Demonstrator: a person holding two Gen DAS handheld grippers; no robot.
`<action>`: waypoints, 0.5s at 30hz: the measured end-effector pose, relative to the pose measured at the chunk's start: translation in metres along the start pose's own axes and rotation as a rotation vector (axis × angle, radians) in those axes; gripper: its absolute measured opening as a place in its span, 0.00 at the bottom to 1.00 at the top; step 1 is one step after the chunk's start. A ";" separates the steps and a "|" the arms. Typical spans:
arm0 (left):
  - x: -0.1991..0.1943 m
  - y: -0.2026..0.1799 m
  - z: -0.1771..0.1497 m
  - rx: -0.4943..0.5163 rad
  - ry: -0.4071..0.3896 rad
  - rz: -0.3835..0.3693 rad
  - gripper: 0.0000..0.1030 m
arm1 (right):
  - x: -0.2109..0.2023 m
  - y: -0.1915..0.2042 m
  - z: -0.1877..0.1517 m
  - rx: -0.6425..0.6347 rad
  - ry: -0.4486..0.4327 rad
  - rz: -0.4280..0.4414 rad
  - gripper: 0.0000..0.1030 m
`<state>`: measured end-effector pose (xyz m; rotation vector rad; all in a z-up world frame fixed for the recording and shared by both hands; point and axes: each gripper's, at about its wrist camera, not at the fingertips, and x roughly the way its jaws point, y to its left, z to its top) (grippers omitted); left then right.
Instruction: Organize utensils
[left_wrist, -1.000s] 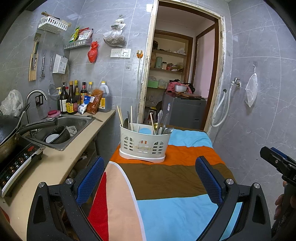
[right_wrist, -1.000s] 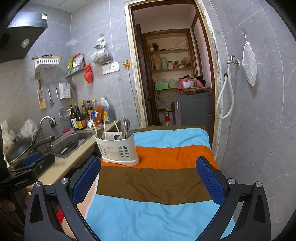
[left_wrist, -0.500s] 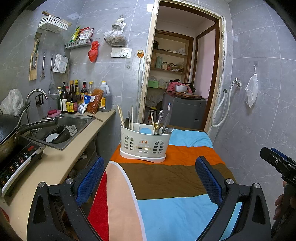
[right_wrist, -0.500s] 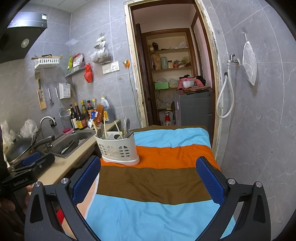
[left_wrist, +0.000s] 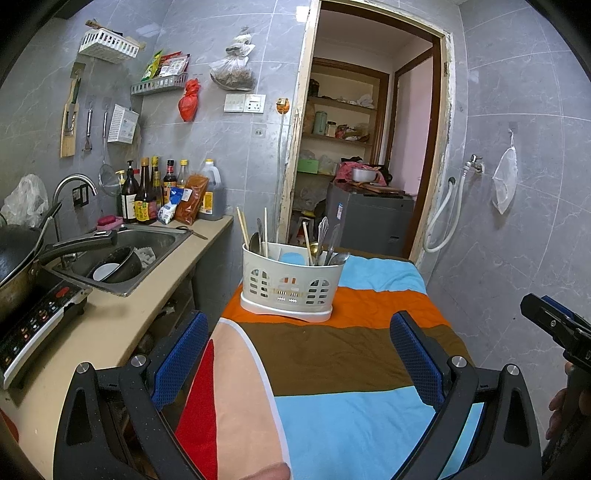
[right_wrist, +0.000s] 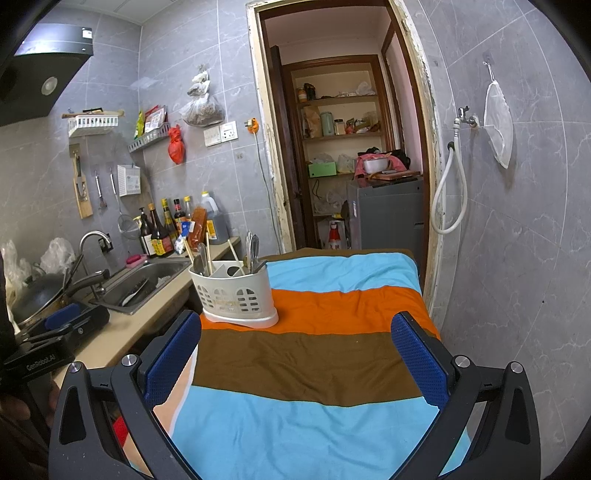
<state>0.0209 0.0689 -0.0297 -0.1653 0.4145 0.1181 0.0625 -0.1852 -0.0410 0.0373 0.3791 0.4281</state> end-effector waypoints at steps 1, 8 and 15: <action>0.000 0.001 -0.001 -0.003 -0.001 0.001 0.94 | 0.000 0.001 -0.001 0.000 0.001 0.000 1.00; 0.002 -0.001 -0.004 -0.005 -0.005 0.025 0.94 | 0.000 0.000 0.000 -0.001 0.002 0.000 1.00; 0.002 -0.002 -0.004 -0.005 -0.004 0.031 0.94 | 0.001 0.005 -0.006 -0.002 0.006 0.000 1.00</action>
